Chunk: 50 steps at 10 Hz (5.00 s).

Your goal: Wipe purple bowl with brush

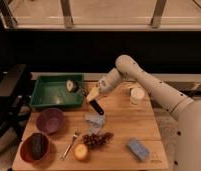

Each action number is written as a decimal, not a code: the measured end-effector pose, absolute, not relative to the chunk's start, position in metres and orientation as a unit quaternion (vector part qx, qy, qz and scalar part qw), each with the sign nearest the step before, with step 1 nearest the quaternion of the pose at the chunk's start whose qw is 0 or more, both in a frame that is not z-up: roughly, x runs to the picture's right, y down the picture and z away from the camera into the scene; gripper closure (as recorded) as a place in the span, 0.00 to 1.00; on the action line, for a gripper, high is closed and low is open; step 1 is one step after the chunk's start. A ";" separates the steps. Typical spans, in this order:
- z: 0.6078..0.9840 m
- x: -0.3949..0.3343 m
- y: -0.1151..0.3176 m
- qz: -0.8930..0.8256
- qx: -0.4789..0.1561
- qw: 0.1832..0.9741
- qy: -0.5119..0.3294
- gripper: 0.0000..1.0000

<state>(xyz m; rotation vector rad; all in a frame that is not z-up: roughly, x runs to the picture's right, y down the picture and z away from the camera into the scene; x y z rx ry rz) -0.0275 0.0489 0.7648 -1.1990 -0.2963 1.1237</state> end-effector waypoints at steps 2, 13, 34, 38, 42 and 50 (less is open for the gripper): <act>0.766 -0.029 0.051 0.504 -0.519 0.683 -0.104 1.00; 0.753 -0.105 0.079 0.337 -0.436 0.832 -0.055 1.00; 0.804 -0.143 0.127 0.284 -0.427 0.859 0.020 1.00; 0.808 -0.175 0.119 0.258 -0.428 0.866 -0.012 1.00; 0.784 -0.174 0.147 0.269 -0.459 0.846 -0.020 1.00; 0.812 -0.138 0.114 0.258 -0.429 0.865 0.016 1.00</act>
